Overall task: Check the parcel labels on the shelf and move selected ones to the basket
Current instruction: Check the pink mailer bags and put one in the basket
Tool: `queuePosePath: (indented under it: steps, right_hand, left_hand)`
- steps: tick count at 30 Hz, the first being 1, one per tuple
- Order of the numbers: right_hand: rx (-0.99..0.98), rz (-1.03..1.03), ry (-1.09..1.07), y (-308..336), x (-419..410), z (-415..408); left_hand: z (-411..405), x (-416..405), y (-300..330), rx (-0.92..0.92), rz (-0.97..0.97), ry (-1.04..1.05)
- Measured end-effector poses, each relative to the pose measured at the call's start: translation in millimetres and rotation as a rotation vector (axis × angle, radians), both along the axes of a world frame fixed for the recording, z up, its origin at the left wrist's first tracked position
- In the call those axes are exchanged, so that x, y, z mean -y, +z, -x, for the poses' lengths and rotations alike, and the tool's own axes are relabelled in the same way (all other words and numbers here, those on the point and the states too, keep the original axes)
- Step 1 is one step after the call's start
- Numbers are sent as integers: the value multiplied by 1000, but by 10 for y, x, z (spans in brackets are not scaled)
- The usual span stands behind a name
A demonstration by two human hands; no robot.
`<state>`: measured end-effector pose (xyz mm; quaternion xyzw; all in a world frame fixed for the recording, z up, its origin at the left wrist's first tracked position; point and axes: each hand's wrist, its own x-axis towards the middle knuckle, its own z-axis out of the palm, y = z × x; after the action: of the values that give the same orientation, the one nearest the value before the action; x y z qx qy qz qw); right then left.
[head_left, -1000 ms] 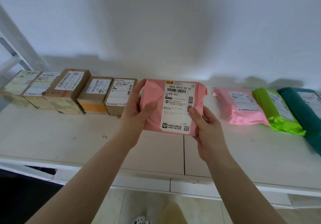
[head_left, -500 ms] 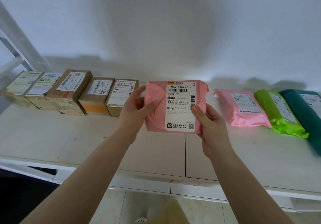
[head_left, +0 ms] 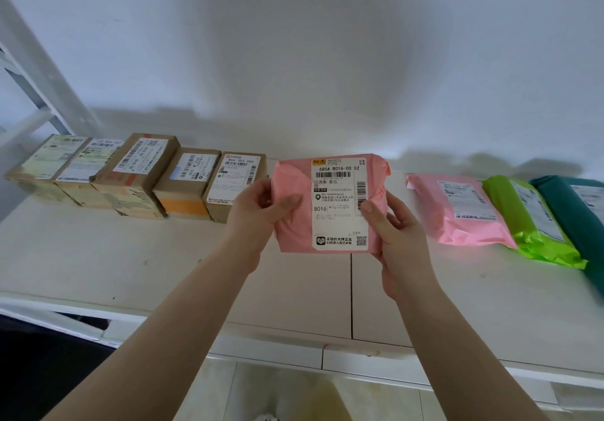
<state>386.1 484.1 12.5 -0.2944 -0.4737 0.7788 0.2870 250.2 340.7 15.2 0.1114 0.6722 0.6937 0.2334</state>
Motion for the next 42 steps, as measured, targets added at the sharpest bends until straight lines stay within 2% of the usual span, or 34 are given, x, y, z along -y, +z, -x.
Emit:
queuePosePath:
  steps: [4, 8, 13, 20, 24, 28, 34, 42]
  right_hand:
    - [32, 75, -66, -54, -81, 46]
    - [71, 121, 61, -155, -10, 174]
    - [185, 71, 122, -295, 61, 437]
    - [304, 70, 86, -449, 31, 779]
    - [352, 55, 73, -579, 64, 949]
    - [404, -62, 68, -651, 104, 1053]
    - [460, -160, 81, -669, 156, 1112]
    - [486, -141, 62, -666, 171, 1111]
  left_hand:
    - [-81, -74, -35, 228, -6, 111]
    - [-192, -230, -66, 509, -108, 154]
    - [-234, -448, -192, 673, -124, 225]
    - [-45, -403, -447, 740, -58, 299]
    - [34, -375, -542, 685, -40, 385]
    - [113, -336, -684, 628, 70, 371]
    - [170, -255, -799, 644, 57, 368]
    - [160, -221, -725, 699, 83, 273]
